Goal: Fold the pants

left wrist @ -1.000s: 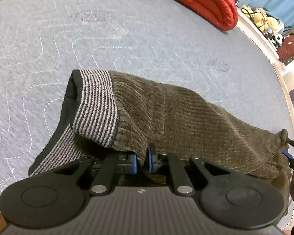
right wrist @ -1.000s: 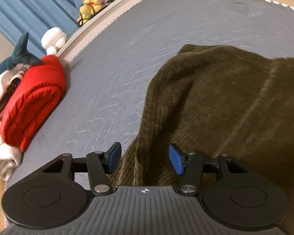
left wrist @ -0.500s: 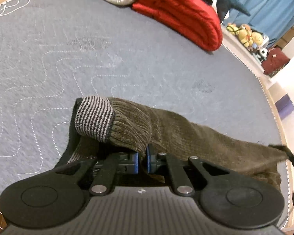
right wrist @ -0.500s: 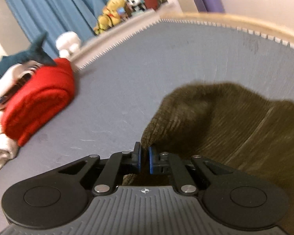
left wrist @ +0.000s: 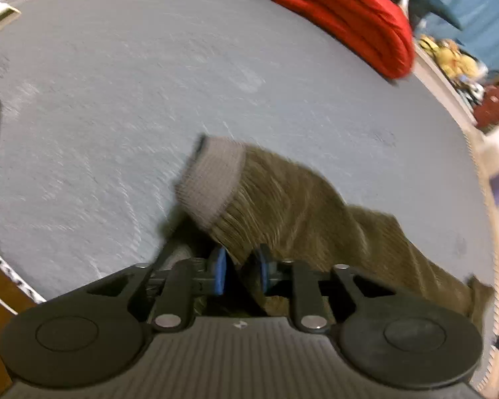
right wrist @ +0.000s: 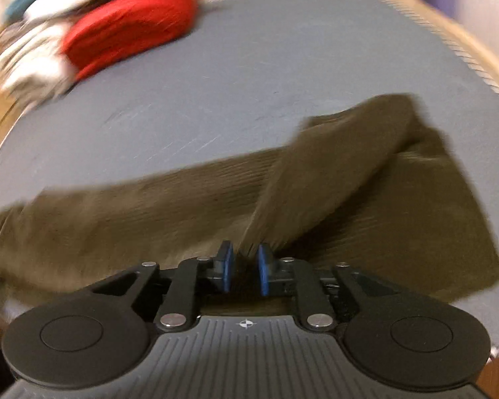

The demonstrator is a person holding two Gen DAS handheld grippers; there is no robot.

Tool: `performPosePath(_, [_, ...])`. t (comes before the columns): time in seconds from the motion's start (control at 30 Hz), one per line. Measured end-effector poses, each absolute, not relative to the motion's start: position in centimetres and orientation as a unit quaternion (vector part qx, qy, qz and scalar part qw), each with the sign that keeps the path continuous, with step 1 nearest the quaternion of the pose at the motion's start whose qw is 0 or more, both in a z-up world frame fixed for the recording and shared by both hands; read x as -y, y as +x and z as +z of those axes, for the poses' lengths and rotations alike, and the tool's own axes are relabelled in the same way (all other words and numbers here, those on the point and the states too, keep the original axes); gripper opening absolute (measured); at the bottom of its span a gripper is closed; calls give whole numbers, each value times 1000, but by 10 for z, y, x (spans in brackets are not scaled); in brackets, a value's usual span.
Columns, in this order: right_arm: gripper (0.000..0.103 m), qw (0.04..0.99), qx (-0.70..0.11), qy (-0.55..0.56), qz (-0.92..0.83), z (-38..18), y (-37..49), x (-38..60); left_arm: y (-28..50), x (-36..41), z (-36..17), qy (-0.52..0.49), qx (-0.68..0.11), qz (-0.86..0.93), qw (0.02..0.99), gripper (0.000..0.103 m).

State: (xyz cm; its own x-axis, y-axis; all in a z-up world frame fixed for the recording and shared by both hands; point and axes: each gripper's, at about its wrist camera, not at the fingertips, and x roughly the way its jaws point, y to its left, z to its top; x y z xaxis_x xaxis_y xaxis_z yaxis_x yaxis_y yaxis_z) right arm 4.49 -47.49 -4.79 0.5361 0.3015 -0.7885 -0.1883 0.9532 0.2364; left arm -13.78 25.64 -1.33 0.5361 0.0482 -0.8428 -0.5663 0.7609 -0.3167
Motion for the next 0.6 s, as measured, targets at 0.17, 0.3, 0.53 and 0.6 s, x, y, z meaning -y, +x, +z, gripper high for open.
performPosePath(0.17, [55,921,-374,102,43,-30,58,506,-129,-226,20,-182,-375,209,885,39])
performPosePath(0.3, [56,929,-354,108,33,-44,82,492,-110,-185,40,-129,-371,149,908,43])
performPosePath(0.53, [61,922,-387,9,30,-98,130,442,-65,-126,18,-72,-377,51,922,50])
performPosePath(0.6, [61,918,-396,-20,31,-112,136,430,-55,-113,-10,-46,-420,58,905,50])
